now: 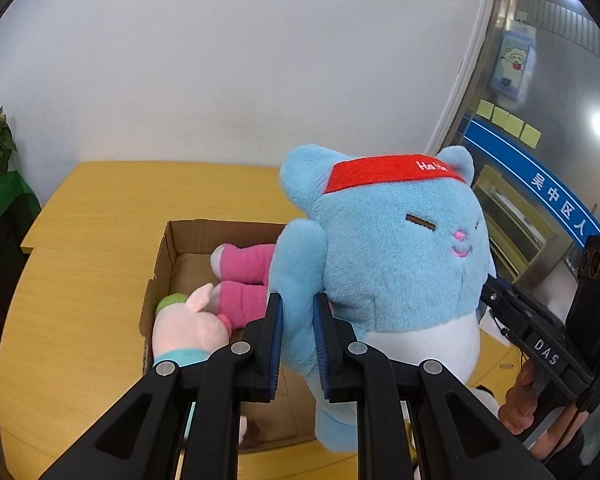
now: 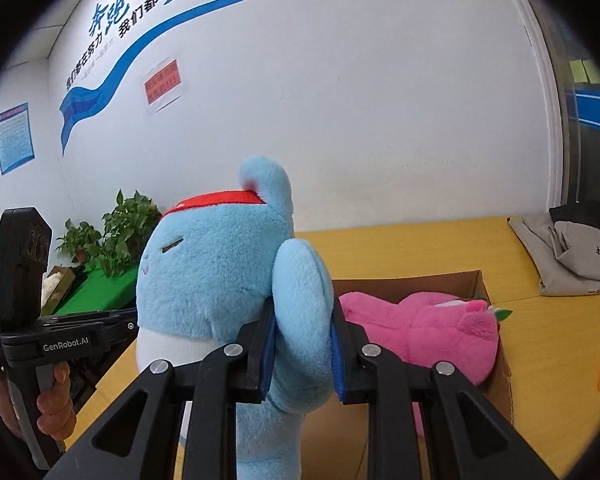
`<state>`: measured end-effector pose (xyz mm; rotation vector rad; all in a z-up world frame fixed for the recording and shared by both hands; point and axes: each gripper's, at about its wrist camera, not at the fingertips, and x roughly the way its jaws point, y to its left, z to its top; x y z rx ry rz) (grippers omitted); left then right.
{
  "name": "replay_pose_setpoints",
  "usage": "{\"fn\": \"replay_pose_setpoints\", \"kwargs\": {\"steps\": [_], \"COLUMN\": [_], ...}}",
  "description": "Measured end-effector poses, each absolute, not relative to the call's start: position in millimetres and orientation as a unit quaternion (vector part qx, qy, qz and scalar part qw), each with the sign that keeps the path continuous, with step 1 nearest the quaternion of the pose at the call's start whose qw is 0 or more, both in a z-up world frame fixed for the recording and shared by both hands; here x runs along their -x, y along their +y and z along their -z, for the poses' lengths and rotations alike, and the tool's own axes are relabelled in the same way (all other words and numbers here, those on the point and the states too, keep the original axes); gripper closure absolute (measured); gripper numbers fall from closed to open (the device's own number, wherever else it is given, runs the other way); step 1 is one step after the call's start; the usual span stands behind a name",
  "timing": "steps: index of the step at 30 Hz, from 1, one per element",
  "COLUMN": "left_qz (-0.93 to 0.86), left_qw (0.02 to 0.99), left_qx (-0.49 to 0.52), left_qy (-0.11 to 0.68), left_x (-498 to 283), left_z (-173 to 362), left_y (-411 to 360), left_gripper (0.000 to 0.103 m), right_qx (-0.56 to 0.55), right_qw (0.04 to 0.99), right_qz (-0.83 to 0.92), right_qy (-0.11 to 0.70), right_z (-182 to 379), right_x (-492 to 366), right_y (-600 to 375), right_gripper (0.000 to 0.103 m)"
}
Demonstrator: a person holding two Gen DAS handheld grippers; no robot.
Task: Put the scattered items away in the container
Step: 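Lift the blue bear with both tools and carry it over the box, then lower the blue bear into the box beside the pig and open both tools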
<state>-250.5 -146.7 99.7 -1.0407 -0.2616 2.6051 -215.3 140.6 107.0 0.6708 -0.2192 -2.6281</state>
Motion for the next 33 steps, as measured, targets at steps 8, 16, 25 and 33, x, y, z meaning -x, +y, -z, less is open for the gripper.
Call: {"fn": "replay_pose_setpoints", "kwargs": {"steps": [8, 16, 25, 33], "left_qz": [-0.884, -0.854, -0.86, -0.887], "left_qw": [0.144, 0.108, 0.093, 0.087], "left_qx": [0.44, 0.507, 0.502, 0.453], "left_qy": [-0.066, -0.043, -0.025, -0.013], "left_x": [301, 316, 308, 262], "left_z": [-19, 55, 56, 17], "left_y": [-141, -136, -129, -133], "left_gripper": [0.088, 0.089, 0.085, 0.032], "right_qx": [-0.327, -0.411, -0.457, -0.394], "right_qw": [0.193, 0.189, 0.162, 0.105], "right_qz": [0.922, 0.89, 0.875, 0.913], "right_qy": [-0.073, -0.051, -0.01, -0.018], "right_z": [-33, 32, 60, 34], "right_x": [270, 290, 287, 254], "right_y": [130, 112, 99, 127], "right_gripper": [0.081, 0.081, 0.08, 0.021]}}
